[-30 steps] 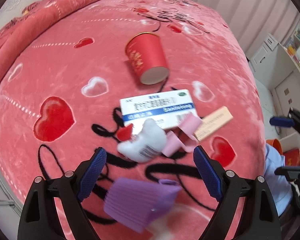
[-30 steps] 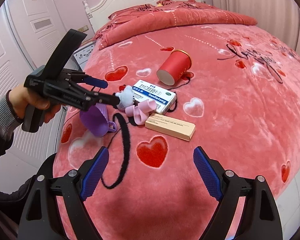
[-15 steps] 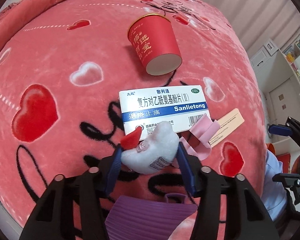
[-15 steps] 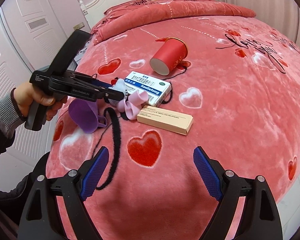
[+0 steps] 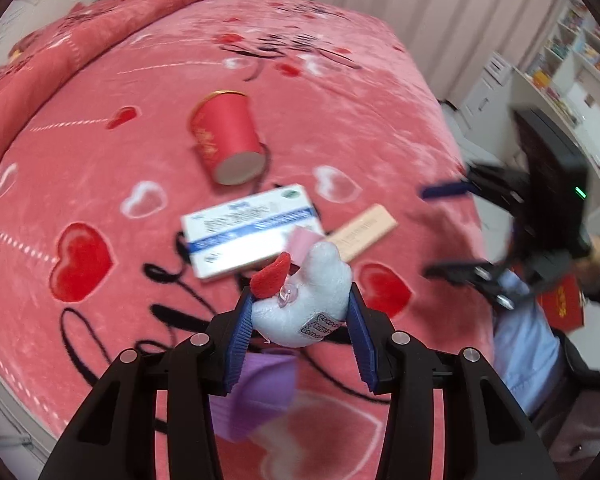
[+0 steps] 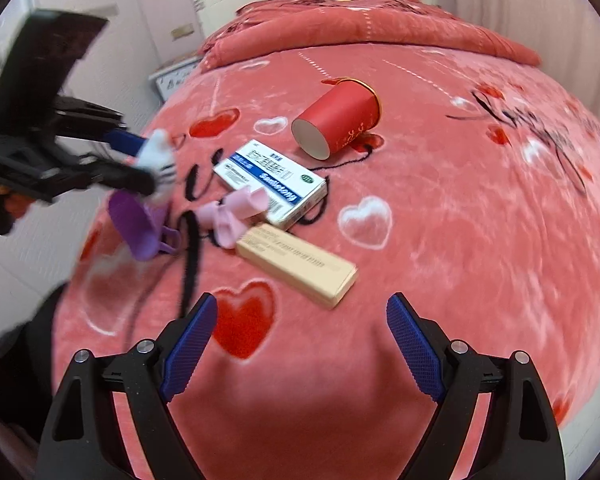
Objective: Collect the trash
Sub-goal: 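Grasp the white sock doll with the left gripper while the right gripper grasps the wooden box, then carry the sock doll and wooden box over the orange bucket with both tools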
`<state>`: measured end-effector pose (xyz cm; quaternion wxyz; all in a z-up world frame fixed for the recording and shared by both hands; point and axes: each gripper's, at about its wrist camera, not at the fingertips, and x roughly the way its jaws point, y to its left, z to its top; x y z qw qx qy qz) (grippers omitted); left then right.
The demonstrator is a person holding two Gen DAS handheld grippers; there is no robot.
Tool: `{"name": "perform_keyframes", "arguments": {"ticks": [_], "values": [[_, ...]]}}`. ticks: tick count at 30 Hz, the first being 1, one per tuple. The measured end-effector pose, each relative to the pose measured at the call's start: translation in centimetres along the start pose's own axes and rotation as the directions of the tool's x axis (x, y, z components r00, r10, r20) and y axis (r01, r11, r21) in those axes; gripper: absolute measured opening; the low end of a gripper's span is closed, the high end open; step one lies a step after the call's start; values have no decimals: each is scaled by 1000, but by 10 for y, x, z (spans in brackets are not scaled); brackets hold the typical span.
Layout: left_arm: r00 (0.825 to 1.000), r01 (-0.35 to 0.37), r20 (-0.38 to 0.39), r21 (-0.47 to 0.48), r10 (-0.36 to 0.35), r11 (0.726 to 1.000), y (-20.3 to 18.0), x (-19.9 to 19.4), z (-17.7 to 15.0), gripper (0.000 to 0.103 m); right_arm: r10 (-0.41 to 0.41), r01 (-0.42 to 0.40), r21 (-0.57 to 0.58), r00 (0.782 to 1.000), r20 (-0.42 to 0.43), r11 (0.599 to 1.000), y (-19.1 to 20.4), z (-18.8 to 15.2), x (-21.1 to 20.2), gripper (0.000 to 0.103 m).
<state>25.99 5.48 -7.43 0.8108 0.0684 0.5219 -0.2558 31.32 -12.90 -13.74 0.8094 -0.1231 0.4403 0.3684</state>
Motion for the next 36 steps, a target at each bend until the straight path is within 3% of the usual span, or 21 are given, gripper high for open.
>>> {"name": "perform_keyframes", "arguments": {"ticks": [8,12,15,18,27,36], "values": [[998,49,-44,15,-48,999,-16,27,-1,47,19,-26,-127,998,-58,992,-14,18,46,85],[997,59,-51,11,-58,998,-14,34,-1,47,55,-70,-183,995,-85,981,-9,20,58,63],[997,62,-56,4,-61,998,-13,39,-3,47,31,-55,-240,995,-99,969,-2,19,62,50],[996,71,-61,5,-70,997,-16,42,-4,47,47,-66,-218,995,-93,974,-2,18,57,32],[996,66,-51,-14,-67,998,-23,33,-16,47,54,-64,-193,997,-59,979,13,0,19,28],[998,58,-30,33,-57,998,-62,9,-30,47,37,-39,-122,999,-16,992,36,-34,-43,28]]}}
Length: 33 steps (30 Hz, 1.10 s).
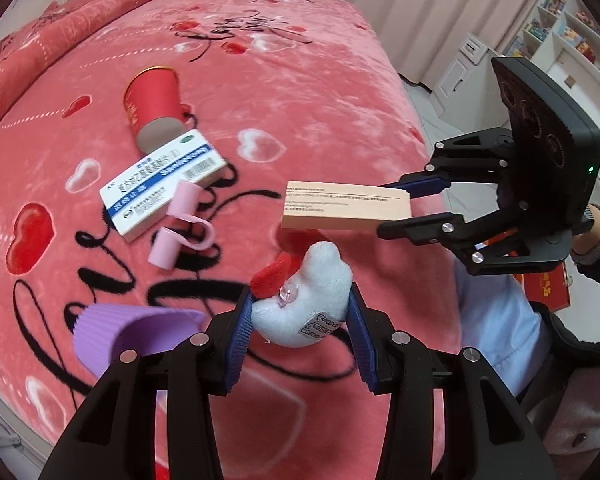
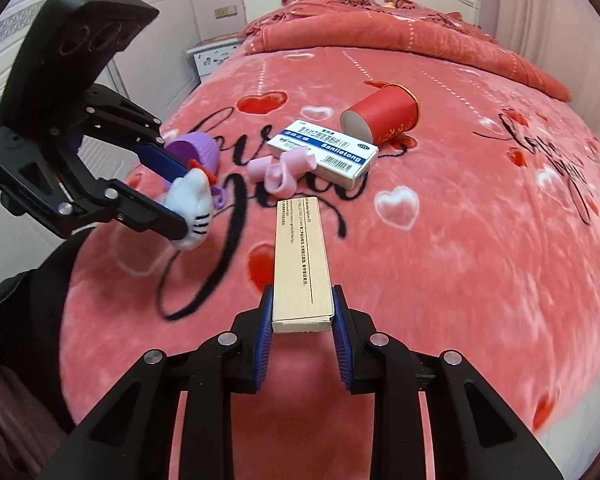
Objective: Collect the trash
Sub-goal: 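Carry the sock doll and wooden box over the orange bucket with both tools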
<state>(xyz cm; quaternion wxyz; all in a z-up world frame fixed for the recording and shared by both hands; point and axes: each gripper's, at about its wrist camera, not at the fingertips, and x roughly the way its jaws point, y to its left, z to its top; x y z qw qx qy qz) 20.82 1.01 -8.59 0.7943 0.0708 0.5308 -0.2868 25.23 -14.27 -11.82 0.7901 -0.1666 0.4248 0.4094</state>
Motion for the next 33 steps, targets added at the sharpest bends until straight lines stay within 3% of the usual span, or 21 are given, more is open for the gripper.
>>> {"name": "perform_keyframes", "arguments": {"ticks": [20,27,33], "values": [[999,-19,-31,96,23,995,-101,-29,-63,47,-34,28,125,998,49,992,72,-105,-103,28],[1000,5,-28,196,1,981,-152,-24,-49,47,-95,76,203,992,86,976,66,-144,-141,28],[999,39,-35,310,-30,950,-204,-7,-22,47,-184,147,301,978,99,942,47,-191,-182,28]]}}
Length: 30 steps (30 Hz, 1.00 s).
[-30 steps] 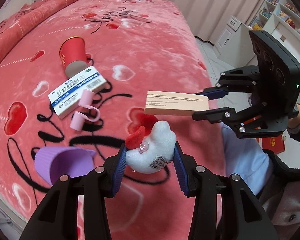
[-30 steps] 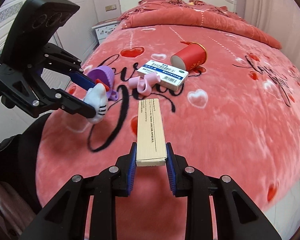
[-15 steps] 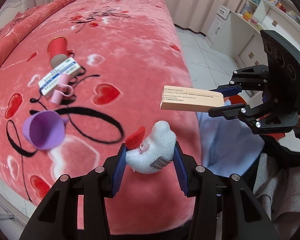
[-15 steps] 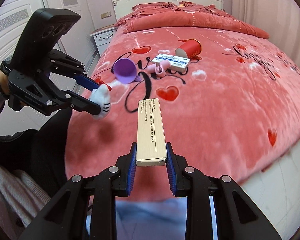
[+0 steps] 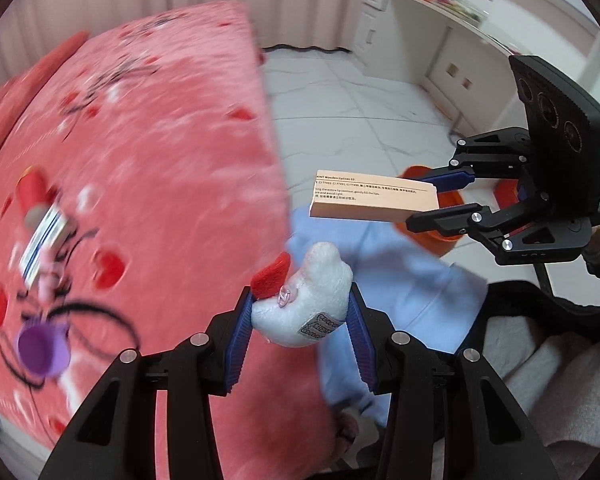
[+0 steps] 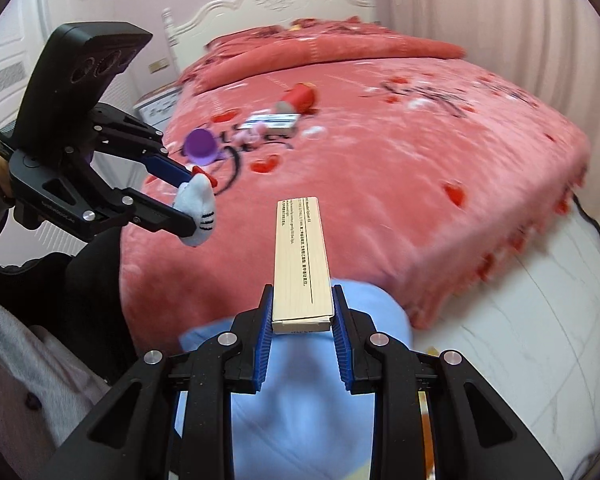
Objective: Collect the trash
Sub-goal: 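Carry the sock doll and wooden box over the orange bucket with both tools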
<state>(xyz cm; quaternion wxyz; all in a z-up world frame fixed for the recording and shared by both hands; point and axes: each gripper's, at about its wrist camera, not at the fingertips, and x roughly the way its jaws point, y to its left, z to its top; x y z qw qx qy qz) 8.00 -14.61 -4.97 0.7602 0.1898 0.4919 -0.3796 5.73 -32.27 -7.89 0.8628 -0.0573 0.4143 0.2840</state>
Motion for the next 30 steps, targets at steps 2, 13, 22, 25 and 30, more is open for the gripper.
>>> {"name": "perform_keyframes", "arguments": {"ticks": [2,13,22,25,30], "values": [[1000,13,0,37,-13,999,-13,7,13,47,-30,29,33,1000,6,999,-14,-13,-15,28],[989,146,-44,249,-139,957,-97,64,91,47,-204,196,242,979,9,950,-90,-93,-90,28],[966,259,-117,361,-232,896,-161,115,133,47,-306,296,377,951,-35,877,-140,-156,-128,28],[956,291,-141,387,-256,875,-180,132,144,47,-328,318,415,943,-49,852,-154,-175,-136,28],[938,345,-177,391,-298,853,-199,162,159,47,-357,350,489,930,-84,799,-177,-210,-144,28]]}}
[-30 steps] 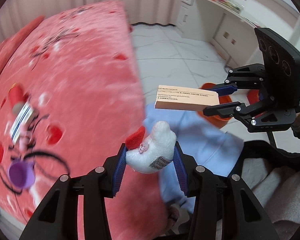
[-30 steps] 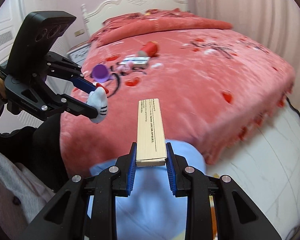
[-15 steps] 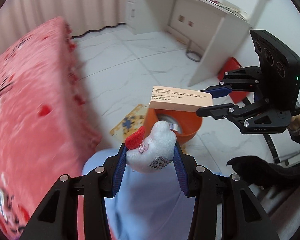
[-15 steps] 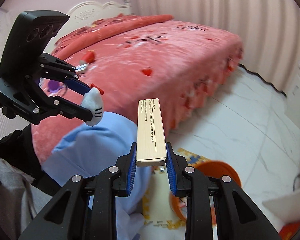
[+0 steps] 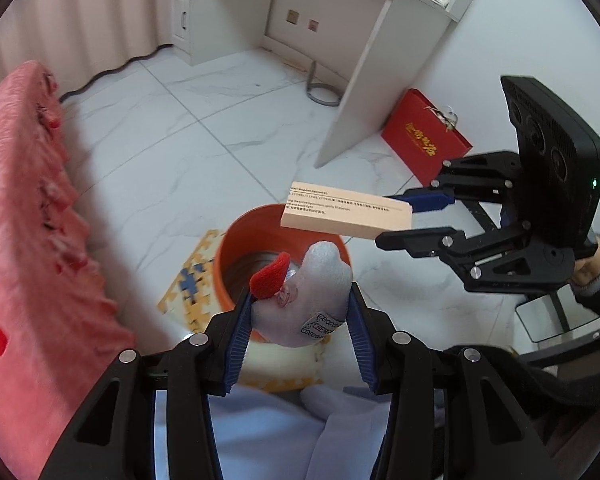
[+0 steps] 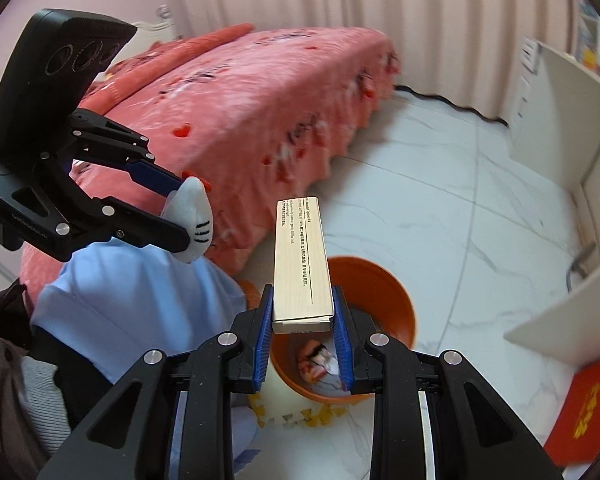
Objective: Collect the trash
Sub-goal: 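Carry the sock doll and wooden box over the orange bucket with both tools, then open the left gripper dropping the doll while the right gripper releases the wooden box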
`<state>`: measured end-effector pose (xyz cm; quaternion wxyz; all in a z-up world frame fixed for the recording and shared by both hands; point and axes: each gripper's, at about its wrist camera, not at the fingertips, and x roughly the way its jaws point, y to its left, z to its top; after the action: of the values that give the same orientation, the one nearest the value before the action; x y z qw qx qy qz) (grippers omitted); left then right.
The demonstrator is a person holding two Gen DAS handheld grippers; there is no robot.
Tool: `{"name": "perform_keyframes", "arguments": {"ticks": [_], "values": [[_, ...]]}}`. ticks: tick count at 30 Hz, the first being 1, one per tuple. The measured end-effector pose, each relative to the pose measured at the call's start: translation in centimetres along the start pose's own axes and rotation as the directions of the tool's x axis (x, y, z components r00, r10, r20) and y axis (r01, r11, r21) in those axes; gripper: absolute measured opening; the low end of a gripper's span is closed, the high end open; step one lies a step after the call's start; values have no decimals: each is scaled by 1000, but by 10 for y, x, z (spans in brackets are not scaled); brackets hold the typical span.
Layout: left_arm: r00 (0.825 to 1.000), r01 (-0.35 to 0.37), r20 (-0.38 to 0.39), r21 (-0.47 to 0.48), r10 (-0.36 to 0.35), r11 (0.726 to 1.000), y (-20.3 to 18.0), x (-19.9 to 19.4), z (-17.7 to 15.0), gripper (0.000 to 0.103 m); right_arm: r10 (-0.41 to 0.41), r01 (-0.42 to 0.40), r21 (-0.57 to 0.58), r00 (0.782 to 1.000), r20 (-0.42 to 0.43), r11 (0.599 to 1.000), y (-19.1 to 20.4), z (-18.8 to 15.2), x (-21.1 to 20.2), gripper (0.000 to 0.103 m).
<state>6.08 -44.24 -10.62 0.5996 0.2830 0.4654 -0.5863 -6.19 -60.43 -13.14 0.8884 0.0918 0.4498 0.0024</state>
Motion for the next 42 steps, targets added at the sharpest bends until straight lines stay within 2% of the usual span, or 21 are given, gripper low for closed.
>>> {"name": "perform_keyframes", "arguments": {"ticks": [8,12,13,22,25,32,42], "values": [[998,53,-46,-14,-54,998,2,50,17,48,-32,35,90,999,-41,995,-35,-24,13,28],[996,51,-69,-12,-51,999,2,65,22,53,-36,42,116,998,-58,992,-44,-31,20,28],[997,37,-71,-10,-38,999,1,66,23,56,-38,45,122,997,-61,992,-46,-32,22,28],[995,1,-103,-22,-3,1000,5,69,23,60,-28,37,128,997,-69,991,-53,-31,38,28],[996,-19,-86,-22,17,1000,6,66,24,76,-23,32,122,997,-70,992,-51,-27,43,28],[998,-6,-69,-33,4,999,3,64,28,76,-25,32,118,998,-63,993,-48,-21,44,28],[997,-30,-78,-50,27,998,14,55,19,76,-31,38,117,998,-58,992,-45,-13,49,30]]}}
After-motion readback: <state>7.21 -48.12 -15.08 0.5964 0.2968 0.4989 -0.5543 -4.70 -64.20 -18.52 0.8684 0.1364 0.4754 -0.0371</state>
